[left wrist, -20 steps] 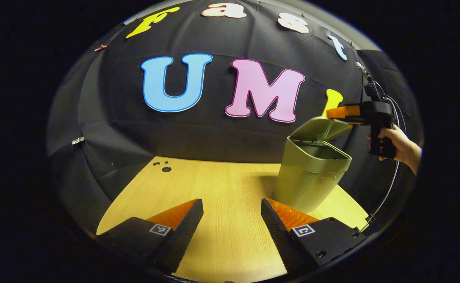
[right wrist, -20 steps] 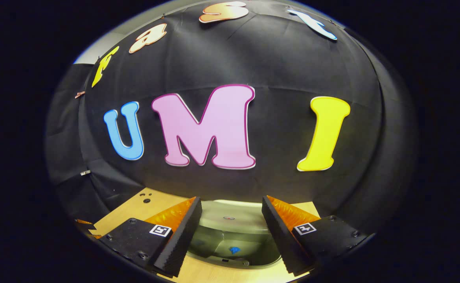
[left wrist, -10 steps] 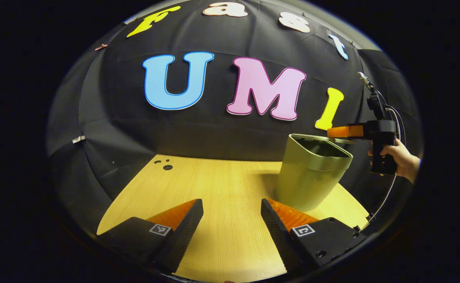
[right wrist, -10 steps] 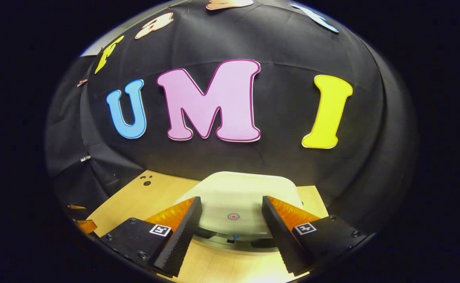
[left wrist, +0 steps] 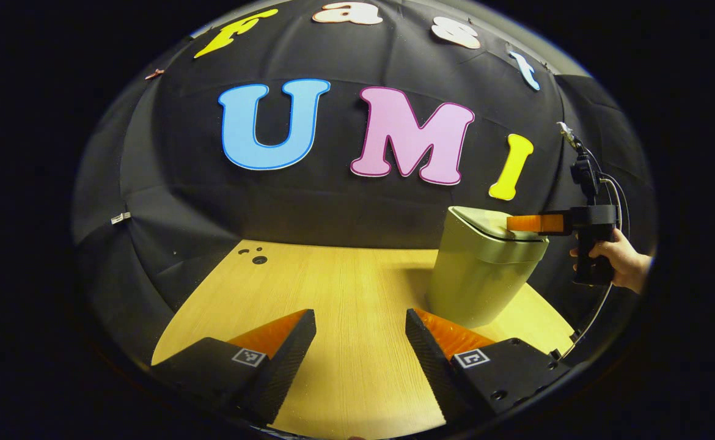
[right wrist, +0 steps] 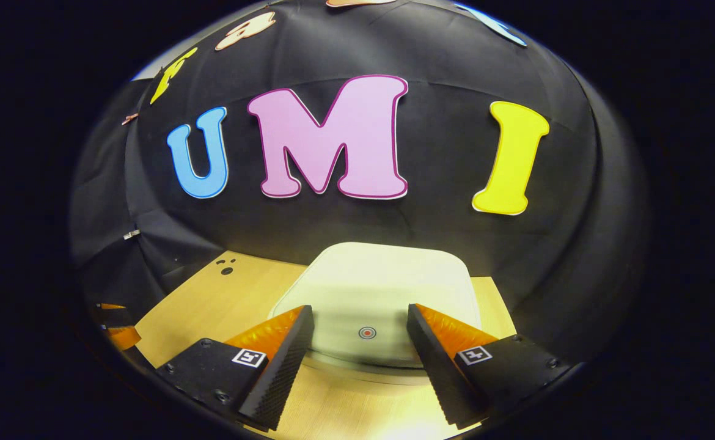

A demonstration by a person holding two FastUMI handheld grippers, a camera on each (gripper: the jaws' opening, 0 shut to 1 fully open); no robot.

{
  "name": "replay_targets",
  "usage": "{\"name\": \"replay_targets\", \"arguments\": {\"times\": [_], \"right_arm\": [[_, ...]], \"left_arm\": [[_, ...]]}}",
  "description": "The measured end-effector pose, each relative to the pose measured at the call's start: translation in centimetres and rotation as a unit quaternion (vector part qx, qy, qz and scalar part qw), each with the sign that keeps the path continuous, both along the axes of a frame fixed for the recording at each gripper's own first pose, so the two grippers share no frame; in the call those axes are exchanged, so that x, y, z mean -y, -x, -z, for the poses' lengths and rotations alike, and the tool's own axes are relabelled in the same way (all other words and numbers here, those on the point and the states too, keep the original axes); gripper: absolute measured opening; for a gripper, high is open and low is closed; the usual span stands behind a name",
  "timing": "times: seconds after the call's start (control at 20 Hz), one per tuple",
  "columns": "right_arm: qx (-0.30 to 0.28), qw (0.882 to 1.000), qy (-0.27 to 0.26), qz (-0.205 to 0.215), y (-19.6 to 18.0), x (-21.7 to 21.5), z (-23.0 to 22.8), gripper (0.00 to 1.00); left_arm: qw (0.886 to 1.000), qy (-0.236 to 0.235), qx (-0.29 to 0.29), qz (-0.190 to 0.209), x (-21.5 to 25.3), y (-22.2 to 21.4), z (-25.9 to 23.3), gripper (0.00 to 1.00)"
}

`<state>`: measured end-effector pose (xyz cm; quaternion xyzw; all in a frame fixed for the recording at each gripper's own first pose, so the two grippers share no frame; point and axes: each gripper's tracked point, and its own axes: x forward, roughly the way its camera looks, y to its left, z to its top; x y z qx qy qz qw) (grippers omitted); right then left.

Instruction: Press the lid of the desktop garbage bin to open it, pick up the crumpled paper on the desktop and throw it into the bin, then pick up the pop can on the desktop and drop it into the bin, and finally close the garbage bin lid.

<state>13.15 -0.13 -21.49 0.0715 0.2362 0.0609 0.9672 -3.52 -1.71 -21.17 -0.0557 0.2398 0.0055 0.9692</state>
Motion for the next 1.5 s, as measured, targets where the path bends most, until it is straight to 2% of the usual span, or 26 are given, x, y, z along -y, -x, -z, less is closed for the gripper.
{"name": "replay_targets", "arguments": {"times": [0.35, 0.4, 0.5, 0.65, 0.75, 0.95, 1.5], "right_arm": [[0.002, 1.0, 0.005, 0.001, -0.3, -0.3, 0.6, 0.98], [-0.011, 1.0, 0.016, -0.007, 0.2, -0.5, 1.3, 0.98], [0.0, 1.0, 0.018, 0.002, 0.1, -0.3, 1.4, 0.98], [0.026, 1.0, -0.003, 0.005, -0.3, -0.5, 0.4, 0.99], [0.018, 1.0, -0.014, -0.006, 0.1, -0.6, 0.0, 0.97], [0.039, 0.999, -0.009, -0.006, 0.1, -0.5, -1.6, 0.98], [0.071, 0.997, -0.013, -0.029, 5.7, -4.9, -5.6, 0.97]], "left_arm": [[1.0, 0.003, -0.002, 0.0, -0.1, -0.3, 0.4, 0.96], [1.0, 0.003, -0.003, 0.0, 0.0, -0.3, 0.4, 0.99], [1.0, 0.003, -0.002, 0.003, 0.1, -0.4, 0.2, 0.96], [1.0, 0.003, 0.004, 0.005, 0.1, -0.8, -0.1, 0.96], [1.0, 0.001, 0.008, 0.008, 0.1, -1.0, -0.5, 0.96], [1.0, 0.006, 0.008, 0.004, -0.1, -1.0, -0.3, 0.96], [1.0, 0.008, 0.026, 0.009, -0.6, -1.3, -1.4, 0.96]]}}
